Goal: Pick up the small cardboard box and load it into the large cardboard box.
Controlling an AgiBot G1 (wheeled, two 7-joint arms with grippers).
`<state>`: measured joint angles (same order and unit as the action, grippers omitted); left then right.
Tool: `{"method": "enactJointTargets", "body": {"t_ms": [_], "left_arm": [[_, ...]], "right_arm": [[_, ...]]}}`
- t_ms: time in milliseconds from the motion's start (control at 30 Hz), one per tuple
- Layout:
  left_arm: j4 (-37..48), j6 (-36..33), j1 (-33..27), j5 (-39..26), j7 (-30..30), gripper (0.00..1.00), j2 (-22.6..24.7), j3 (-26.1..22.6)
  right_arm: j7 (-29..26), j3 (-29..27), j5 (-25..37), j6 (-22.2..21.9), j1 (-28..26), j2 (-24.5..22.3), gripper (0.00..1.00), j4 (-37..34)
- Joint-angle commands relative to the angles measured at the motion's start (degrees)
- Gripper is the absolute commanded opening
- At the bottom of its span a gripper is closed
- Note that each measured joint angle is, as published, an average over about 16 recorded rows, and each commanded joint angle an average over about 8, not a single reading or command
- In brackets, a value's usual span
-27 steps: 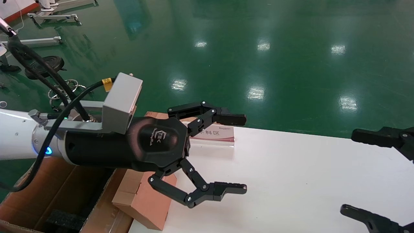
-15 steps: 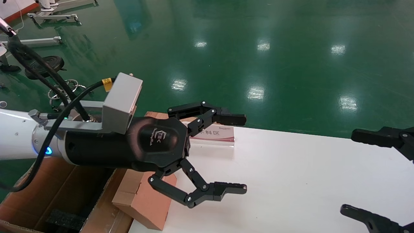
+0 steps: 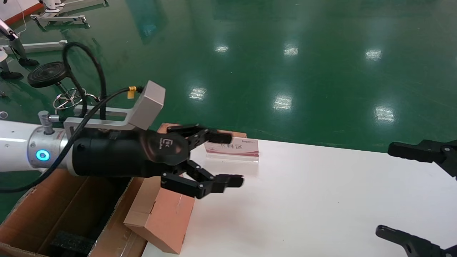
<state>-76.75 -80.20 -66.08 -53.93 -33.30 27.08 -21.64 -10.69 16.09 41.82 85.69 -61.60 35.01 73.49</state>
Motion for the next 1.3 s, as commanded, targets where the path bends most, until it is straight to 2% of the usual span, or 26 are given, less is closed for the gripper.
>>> {"method": "enactJointTargets", "body": {"t_ms": [33, 367, 633, 1000, 1300], "left_arm": [[-0.8, 0.8, -0.8, -2.3, -4.1, 1.0, -1.6, -1.1], [-0.8, -7.7, -17.3, -18.9, -27.4, 1.0, 0.5, -9.9], [-0.9, -10.4, -27.5, -25.6, -38.6, 1.0, 2.4, -19.4], [-0.9, -11.1, -42.8, -31.5, -48.8, 1.0, 6.3, -40.7], [-0.8, -11.1, -55.2, -31.0, -55.7, 1.0, 9.2, -59.7]], "right_arm": [[0.0, 0.0, 0.0, 0.0, 0.0, 0.0, 1.0, 0.0], [0.0, 0.1, 0.0, 0.0, 0.0, 0.0, 1.0, 0.0], [0.0, 0.1, -0.1, 0.0, 0.0, 0.0, 1.0, 0.0], [0.1, 0.1, -0.1, -0.1, 0.0, -0.1, 1.0, 0.0], [0.1, 0.2, -0.1, -0.1, 0.0, -0.1, 1.0, 0.0]]}}
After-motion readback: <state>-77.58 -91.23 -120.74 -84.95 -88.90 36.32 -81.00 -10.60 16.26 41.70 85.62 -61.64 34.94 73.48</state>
